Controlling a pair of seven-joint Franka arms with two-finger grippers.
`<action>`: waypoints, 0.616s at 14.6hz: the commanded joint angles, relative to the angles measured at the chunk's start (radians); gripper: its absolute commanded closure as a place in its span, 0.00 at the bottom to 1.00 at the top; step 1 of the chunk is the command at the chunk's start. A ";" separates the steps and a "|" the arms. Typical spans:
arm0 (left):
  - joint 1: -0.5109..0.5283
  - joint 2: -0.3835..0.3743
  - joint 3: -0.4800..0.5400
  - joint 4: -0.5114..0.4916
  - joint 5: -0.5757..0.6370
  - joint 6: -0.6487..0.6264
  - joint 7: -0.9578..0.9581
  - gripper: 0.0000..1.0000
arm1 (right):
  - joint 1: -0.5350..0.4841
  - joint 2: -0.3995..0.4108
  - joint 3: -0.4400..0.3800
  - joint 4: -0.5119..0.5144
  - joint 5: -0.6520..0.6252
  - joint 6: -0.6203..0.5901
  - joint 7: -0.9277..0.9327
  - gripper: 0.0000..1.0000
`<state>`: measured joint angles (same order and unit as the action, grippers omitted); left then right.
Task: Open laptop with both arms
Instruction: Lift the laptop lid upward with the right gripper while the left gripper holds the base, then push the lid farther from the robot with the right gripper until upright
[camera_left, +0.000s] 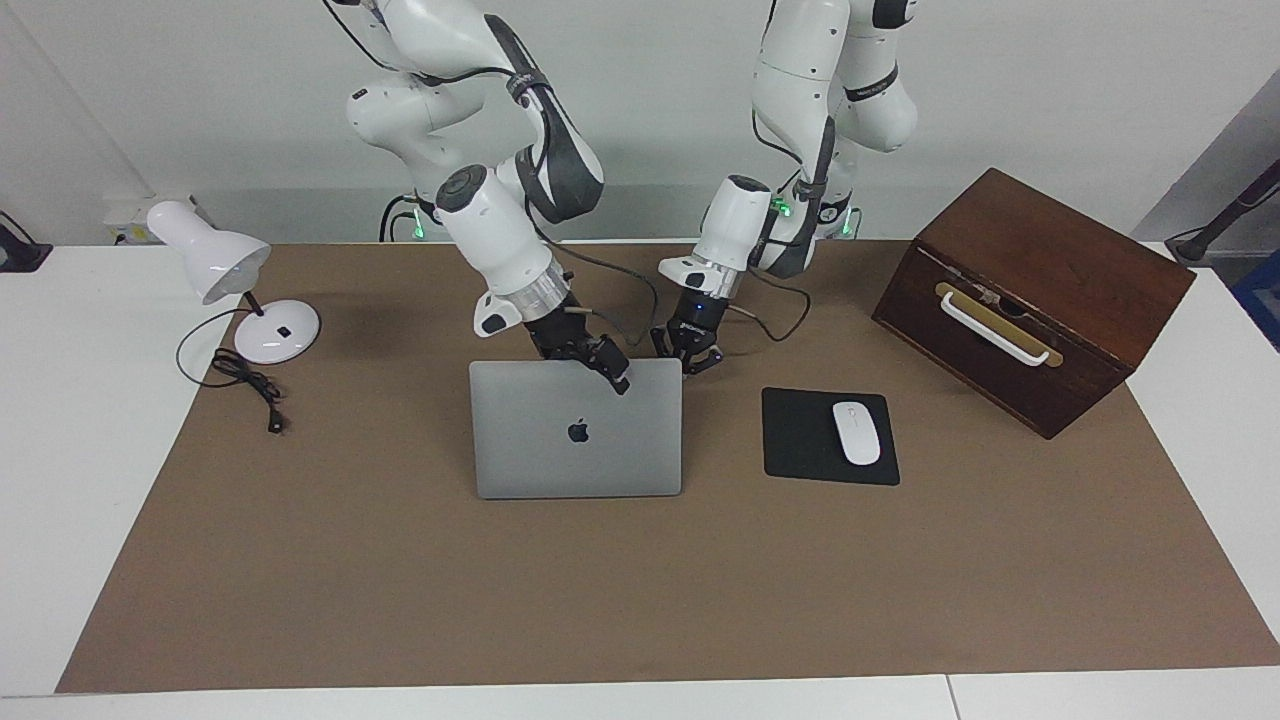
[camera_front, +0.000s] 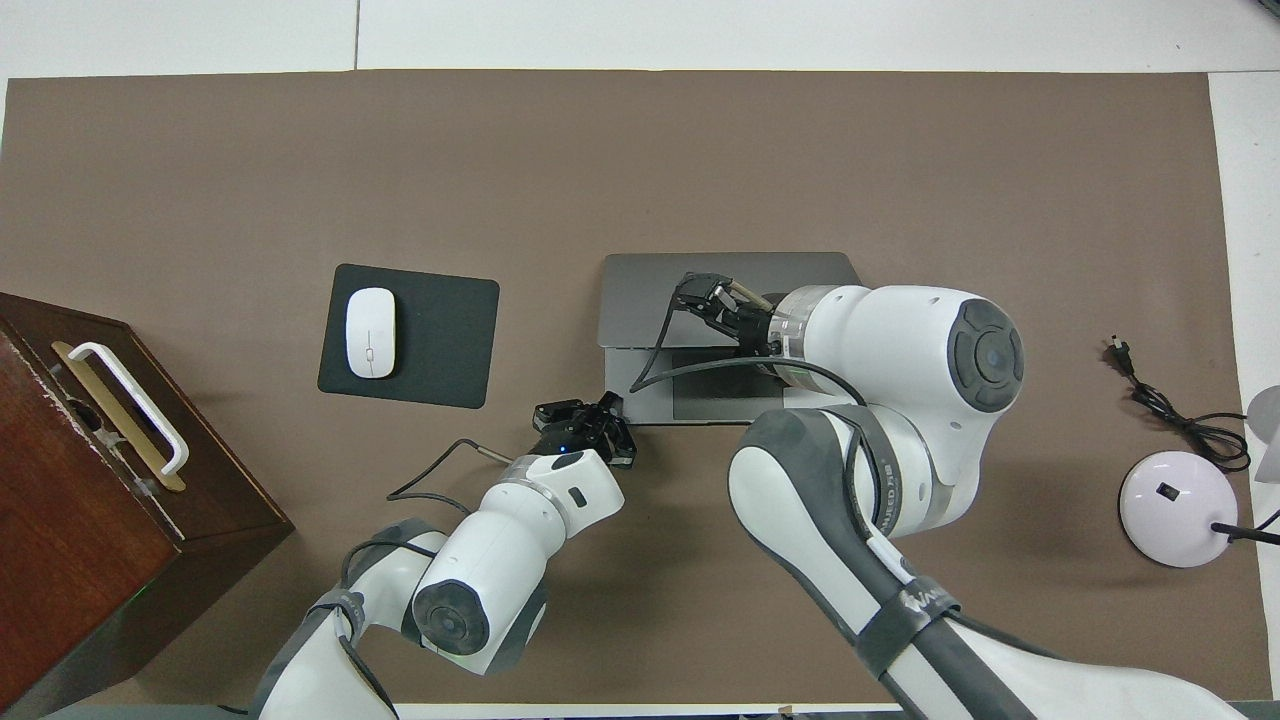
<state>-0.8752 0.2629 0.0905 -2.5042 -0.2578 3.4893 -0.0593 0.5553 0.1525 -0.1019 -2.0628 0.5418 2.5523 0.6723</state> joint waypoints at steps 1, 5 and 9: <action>-0.031 0.052 0.015 0.031 -0.026 0.014 0.003 1.00 | -0.028 0.044 0.001 0.073 -0.080 -0.043 -0.014 0.00; -0.031 0.052 0.015 0.031 -0.026 0.014 0.003 1.00 | -0.041 0.053 0.002 0.118 -0.117 -0.101 -0.011 0.00; -0.031 0.052 0.015 0.031 -0.026 0.014 0.003 1.00 | -0.066 0.055 0.001 0.167 -0.120 -0.179 -0.011 0.00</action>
<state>-0.8768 0.2630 0.0918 -2.5042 -0.2582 3.4895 -0.0593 0.5165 0.1828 -0.1037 -1.9527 0.4465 2.4114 0.6718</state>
